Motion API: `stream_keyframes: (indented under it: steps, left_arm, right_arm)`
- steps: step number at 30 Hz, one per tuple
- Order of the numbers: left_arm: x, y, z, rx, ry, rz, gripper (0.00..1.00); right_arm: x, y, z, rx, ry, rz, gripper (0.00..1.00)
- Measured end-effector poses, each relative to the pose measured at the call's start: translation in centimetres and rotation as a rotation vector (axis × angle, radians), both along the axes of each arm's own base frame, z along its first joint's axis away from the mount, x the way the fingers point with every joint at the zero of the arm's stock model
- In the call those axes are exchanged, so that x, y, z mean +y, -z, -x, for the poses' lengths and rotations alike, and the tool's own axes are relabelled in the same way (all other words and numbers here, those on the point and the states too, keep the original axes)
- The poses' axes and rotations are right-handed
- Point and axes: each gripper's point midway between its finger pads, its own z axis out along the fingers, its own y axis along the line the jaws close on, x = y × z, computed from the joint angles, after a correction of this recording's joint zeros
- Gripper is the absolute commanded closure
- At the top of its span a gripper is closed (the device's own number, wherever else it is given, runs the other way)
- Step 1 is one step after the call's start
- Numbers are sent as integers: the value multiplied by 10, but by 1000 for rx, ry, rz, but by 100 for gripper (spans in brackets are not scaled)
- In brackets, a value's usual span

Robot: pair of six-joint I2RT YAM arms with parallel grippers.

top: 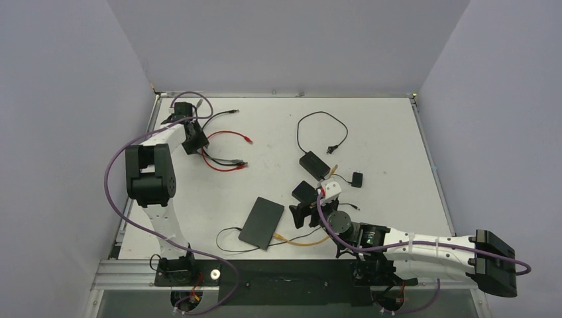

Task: Insert the plug into the switch port
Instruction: Pick up the connector from the center of the board.

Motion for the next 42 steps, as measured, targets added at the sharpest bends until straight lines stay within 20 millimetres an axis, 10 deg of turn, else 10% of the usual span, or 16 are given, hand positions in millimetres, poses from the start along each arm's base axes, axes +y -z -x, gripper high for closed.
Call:
stream_keyframes:
  steps: [15, 24, 36, 42]
  left_arm:
    - [-12, 9, 1, 37, 54, -40, 75]
    - [-21, 10, 2, 54, 91, -62, 100]
    - [-25, 6, 6, 66, 98, -90, 100]
    - [-51, -26, 5, -4, 143, -135, 100]
  right_arm:
    - [0, 0, 0, -5, -1, -4, 14]
    - [0, 0, 0, -5, -1, -5, 14]
    - [1, 0, 1, -3, -7, -5, 14]
    - [-2, 5, 1, 5, -7, 16, 14]
